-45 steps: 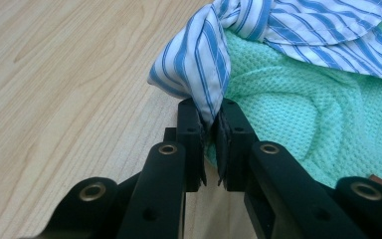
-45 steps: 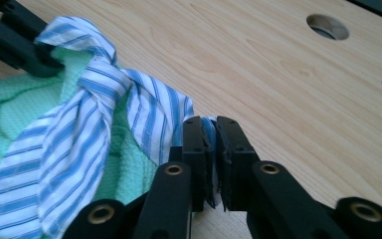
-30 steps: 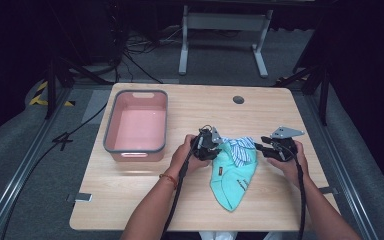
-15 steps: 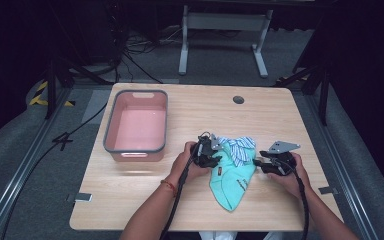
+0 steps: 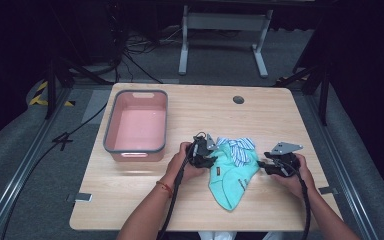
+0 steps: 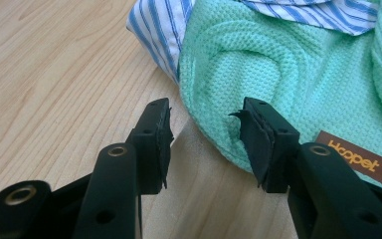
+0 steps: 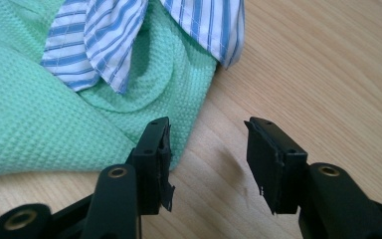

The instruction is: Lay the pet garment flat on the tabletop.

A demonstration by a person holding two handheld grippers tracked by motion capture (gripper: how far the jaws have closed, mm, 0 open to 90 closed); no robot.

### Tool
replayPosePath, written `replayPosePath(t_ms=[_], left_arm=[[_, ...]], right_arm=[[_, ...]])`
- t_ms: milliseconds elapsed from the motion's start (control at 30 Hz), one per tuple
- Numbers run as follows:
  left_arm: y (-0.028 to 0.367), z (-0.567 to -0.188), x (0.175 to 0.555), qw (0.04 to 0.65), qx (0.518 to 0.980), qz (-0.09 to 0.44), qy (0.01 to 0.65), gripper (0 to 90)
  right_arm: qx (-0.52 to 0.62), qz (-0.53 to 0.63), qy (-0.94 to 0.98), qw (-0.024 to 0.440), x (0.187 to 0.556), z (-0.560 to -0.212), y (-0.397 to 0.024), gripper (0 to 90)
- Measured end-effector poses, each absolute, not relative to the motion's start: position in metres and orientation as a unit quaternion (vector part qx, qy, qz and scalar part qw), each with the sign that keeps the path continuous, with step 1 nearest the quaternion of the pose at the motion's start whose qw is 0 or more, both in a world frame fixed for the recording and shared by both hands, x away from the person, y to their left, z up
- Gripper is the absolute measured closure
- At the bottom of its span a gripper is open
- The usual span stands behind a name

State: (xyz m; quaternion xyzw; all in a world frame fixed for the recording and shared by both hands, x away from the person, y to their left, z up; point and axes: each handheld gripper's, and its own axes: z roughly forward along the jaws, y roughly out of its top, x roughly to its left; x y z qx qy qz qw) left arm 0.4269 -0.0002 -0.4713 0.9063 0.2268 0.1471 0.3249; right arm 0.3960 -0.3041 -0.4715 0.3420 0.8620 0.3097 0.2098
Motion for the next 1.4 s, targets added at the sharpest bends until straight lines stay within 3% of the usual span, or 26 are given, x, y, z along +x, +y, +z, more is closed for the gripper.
replayPosePath(t_ms=[100,233,333,600,1033,1200,1400], left_arm=[[0.002,-0.466,0.427,0.352,0.896,0.151,0.224,53.3],[0.0,-0.459,0.435,0.366,0.884,0.172,0.236,58.1],[-0.003,-0.458,0.442,0.364,0.881,0.18,0.241,61.5],[-0.02,-0.471,0.459,0.36,0.884,0.164,0.25,65.2],[-0.017,-0.477,0.46,0.345,0.893,0.167,0.236,63.9],[-0.016,-0.473,0.458,0.336,0.893,0.172,0.245,55.1],[-0.006,-0.453,0.432,0.356,0.899,0.166,0.192,55.4]], right_arm=[[0.343,0.326,0.851,0.227,0.395,-0.468,-0.306,57.3],[0.341,0.362,0.829,0.256,0.397,-0.463,-0.305,63.3],[0.348,0.387,0.816,0.252,0.407,-0.462,-0.301,64.5],[0.34,0.374,0.83,0.235,0.42,-0.467,-0.284,62.0],[0.368,0.338,0.834,0.231,0.426,-0.48,-0.293,61.3],[0.374,0.329,0.833,0.24,0.425,-0.479,-0.294,58.9],[0.347,0.358,0.832,0.242,0.413,-0.465,-0.293,55.8]])
